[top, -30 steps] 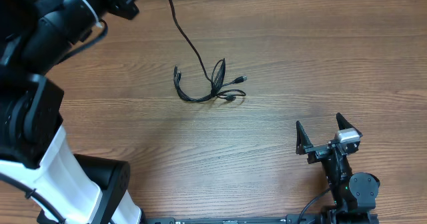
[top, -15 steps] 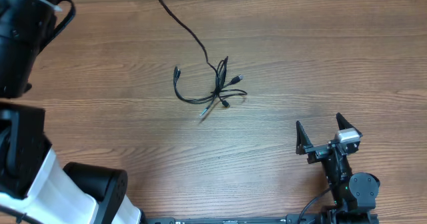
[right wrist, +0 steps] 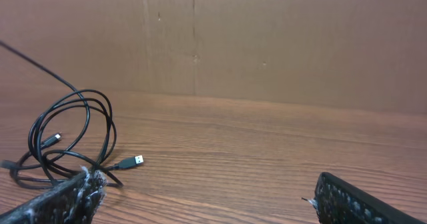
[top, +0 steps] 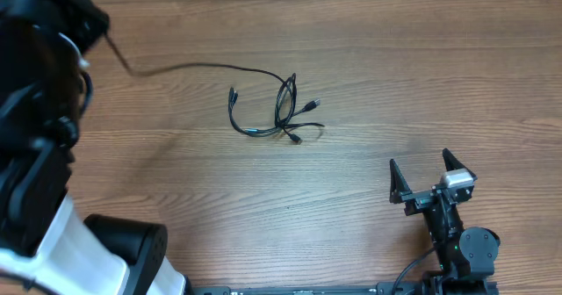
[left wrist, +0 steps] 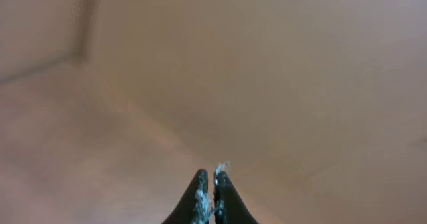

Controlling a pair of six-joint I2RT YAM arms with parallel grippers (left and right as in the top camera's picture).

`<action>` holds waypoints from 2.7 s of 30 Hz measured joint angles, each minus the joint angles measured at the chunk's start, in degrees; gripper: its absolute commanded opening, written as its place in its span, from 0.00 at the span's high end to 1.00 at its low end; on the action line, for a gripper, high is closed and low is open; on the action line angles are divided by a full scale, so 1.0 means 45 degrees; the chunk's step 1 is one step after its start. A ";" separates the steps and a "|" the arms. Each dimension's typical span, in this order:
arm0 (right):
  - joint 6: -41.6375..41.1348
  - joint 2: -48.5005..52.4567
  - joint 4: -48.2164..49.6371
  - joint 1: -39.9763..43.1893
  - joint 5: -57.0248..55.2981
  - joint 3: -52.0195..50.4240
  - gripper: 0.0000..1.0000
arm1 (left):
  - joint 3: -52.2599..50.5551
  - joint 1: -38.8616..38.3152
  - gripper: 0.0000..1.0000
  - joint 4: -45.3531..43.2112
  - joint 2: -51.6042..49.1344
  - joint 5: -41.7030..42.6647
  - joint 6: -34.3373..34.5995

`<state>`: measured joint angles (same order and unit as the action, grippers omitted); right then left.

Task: Untangle cables

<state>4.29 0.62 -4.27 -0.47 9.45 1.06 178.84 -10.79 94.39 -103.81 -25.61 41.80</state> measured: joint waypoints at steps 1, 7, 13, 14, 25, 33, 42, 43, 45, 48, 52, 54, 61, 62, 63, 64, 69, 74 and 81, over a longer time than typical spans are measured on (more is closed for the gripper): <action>0.0000 0.0000 -0.0005 0.0000 -0.0005 0.0000 0.00 | -0.0024 0.0000 0.96 0.0466 -0.0155 -0.0194 0.0058; 0.0000 0.0000 -0.0005 0.0000 0.0000 0.0000 0.00 | -0.1122 0.0000 0.96 0.0510 -0.1214 -0.1010 -0.0583; 0.0000 0.0000 -0.0005 0.0000 0.0000 0.0000 0.00 | -0.2710 0.0151 0.95 0.0505 -0.2035 -0.1321 -0.0840; 0.0000 0.0000 -0.0010 0.0000 -0.0005 0.0000 0.00 | -0.3016 0.0233 0.94 0.0505 -0.2239 -0.1311 -0.0976; -0.0005 0.0000 -0.0005 0.0000 0.0000 0.0000 0.00 | -0.5600 0.1923 0.86 0.0505 -0.3988 0.0155 -0.1710; -0.0005 0.0000 -0.0005 0.0000 0.0000 0.0000 0.00 | -0.6173 0.3662 0.12 0.0505 -0.4274 0.1098 -0.1763; 0.0000 0.0000 -0.0010 0.0000 0.0000 0.0000 0.00 | -0.6178 0.4265 0.00 0.0505 -0.4274 0.5882 -0.2676; 0.0000 0.0000 0.0000 0.0000 -0.0005 0.0000 0.00 | -0.6178 0.4172 0.00 0.0505 -0.4274 0.6339 -0.2710; 0.0005 0.0000 -0.0005 0.0000 -0.0005 0.0000 0.00 | -0.6198 0.3881 0.00 0.0505 -0.4274 0.6849 -0.2725; 0.0000 0.0000 -0.0005 0.0000 0.0000 0.0000 0.00 | -0.6222 0.3167 0.00 0.0505 -0.4299 0.6926 -0.2735; 0.0000 0.0000 -0.0005 0.0000 -0.0005 0.0000 0.00 | -0.6222 0.2220 0.00 0.0505 -0.4648 0.6203 -0.2822; 0.0000 0.0000 -0.0005 0.0000 0.0000 0.0000 0.00 | -0.6222 0.1812 0.00 0.0505 -0.5081 0.5911 -0.3089; 0.0000 0.0000 -0.0010 0.0000 -0.0005 0.0000 0.00 | -0.6280 0.1331 0.12 0.0500 -0.7072 0.5795 -0.4478; 0.0005 0.0000 -0.0005 0.0000 -0.0005 0.0000 0.00 | -0.6319 0.1331 0.03 0.0500 -0.7329 0.5935 -0.4590; 0.0000 0.0000 -0.0010 0.0000 -0.0005 0.0000 0.00 | -0.6339 0.1331 0.00 0.0500 -0.7524 0.6101 -0.4663; 0.0000 0.0000 -0.0005 0.0000 -0.0005 0.0000 0.00 | -0.6339 0.1331 0.00 0.0476 -0.7849 0.6431 -0.4721; 0.0005 0.0000 -0.0005 0.0000 0.0000 0.0000 0.00 | -0.6377 0.1331 0.00 0.0005 -0.8641 0.7150 -0.4371; 0.0005 0.0000 -0.0005 0.0000 -0.0005 0.0000 0.00 | -0.6392 0.1331 0.00 -0.1851 -0.9010 0.7150 -0.5897; 0.0000 0.0000 0.0000 0.0000 0.0000 0.0000 0.00 | -0.6392 0.1331 0.04 -0.2463 -0.9034 0.6309 -0.9889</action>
<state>4.29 0.62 -4.27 -0.47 9.45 1.06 150.08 -4.80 83.31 -144.46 2.79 -2.70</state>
